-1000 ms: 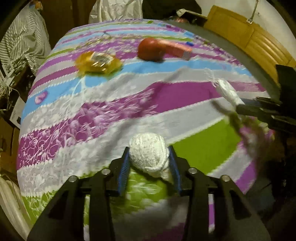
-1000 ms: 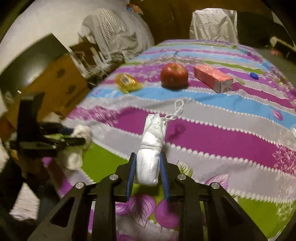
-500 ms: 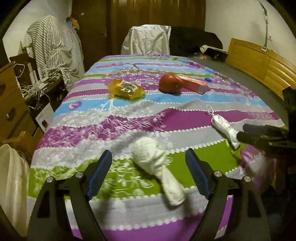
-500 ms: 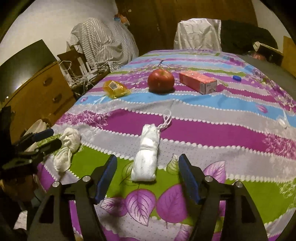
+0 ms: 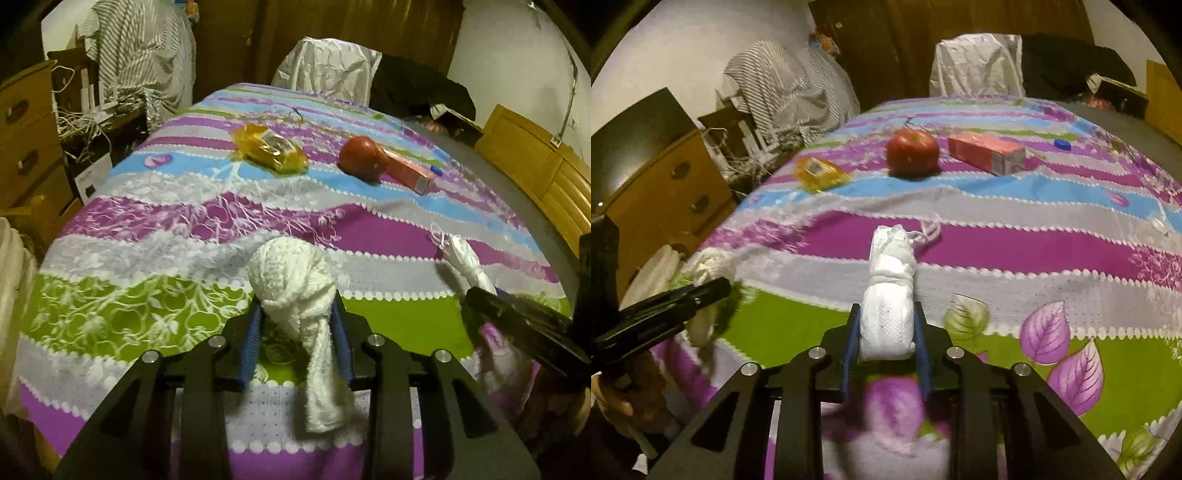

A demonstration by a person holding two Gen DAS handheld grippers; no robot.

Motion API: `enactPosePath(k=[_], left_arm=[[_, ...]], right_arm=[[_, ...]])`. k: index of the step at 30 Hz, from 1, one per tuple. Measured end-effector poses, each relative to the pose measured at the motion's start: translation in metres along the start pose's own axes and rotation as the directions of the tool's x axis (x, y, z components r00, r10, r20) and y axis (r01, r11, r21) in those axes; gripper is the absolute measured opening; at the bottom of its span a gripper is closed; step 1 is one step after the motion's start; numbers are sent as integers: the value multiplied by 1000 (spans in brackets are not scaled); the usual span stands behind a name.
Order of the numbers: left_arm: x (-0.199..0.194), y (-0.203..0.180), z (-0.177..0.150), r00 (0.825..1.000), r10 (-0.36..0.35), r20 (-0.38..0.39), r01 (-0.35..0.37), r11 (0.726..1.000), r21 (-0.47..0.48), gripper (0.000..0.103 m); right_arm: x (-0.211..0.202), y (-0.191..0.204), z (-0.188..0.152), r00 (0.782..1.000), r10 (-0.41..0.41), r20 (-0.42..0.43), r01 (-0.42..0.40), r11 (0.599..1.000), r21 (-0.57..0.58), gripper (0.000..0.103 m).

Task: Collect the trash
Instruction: 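Carry tissue and sock with both tools over the bucket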

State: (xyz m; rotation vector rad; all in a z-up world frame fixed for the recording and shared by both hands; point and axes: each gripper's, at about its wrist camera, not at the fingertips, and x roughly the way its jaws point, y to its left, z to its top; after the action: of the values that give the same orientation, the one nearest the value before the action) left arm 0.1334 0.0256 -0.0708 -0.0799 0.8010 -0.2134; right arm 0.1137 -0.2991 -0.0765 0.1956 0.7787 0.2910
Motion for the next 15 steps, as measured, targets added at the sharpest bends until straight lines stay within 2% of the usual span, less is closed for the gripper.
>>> enactPosePath(k=[6, 10, 15], left_arm=[[-24, -1, 7, 990, 137, 18, -137, 991, 6, 33], [-38, 2, 5, 975, 220, 30, -220, 975, 7, 33], [-53, 14, 2, 960, 277, 42, -278, 961, 4, 33]], right_arm=[[-17, 36, 4, 999, 45, 12, -44, 997, -56, 28], [-22, 55, 3, 999, 52, 4, -52, 996, -76, 28], [-28, 72, -2, 999, 52, -10, -52, 996, -74, 28]])
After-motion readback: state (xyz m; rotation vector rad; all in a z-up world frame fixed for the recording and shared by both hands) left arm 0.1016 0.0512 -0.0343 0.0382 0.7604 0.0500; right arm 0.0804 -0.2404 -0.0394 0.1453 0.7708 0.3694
